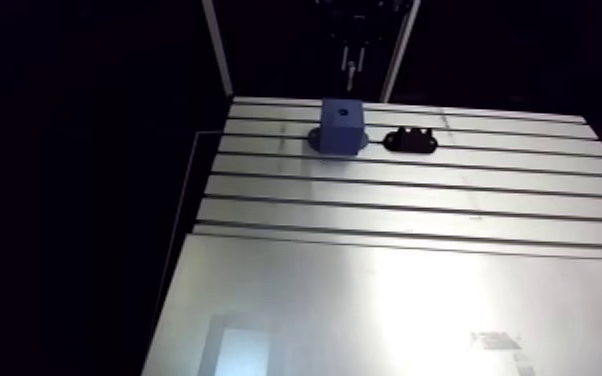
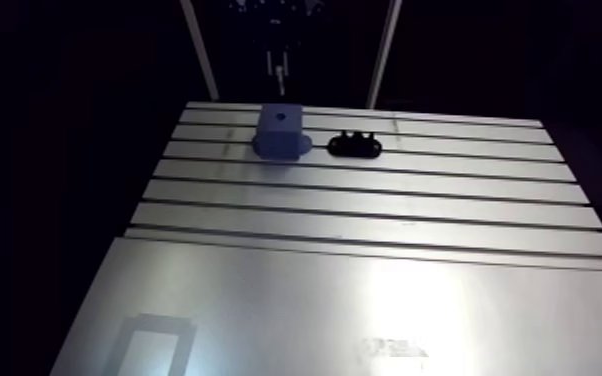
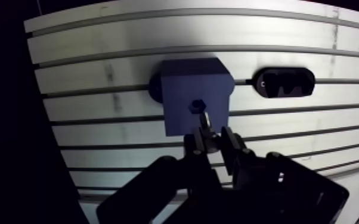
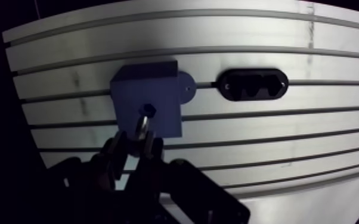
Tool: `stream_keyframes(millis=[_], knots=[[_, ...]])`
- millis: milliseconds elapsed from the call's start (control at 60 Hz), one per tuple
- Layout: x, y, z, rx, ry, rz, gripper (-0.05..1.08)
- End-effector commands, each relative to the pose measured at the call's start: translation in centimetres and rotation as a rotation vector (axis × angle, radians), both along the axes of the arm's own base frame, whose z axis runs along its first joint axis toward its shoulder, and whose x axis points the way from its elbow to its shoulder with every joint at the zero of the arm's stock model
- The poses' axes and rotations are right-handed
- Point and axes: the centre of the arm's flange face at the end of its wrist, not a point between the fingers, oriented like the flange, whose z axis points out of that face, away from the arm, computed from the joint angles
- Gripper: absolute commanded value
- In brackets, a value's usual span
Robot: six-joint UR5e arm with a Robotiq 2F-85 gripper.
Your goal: Pick up the M10 bolt and insert it into the hex recess until seated.
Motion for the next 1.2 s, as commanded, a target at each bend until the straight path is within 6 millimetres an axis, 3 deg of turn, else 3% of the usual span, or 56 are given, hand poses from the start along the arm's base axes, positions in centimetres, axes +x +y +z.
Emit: stream_keyframes(millis=[17, 267, 417, 1200], knots=[[-0.1, -0.2, -0.1, 0.0, 0.0, 0.003, 0.77], [0.1, -0.5, -0.5, 0.0, -0.004, 0.007, 0.77], [0.0, -0.5, -1.8, 0.001, -0.024, 0.007, 0.77], [0.3, -0.5, -2.8, 0.008, -0.042, 0.01, 0.77]])
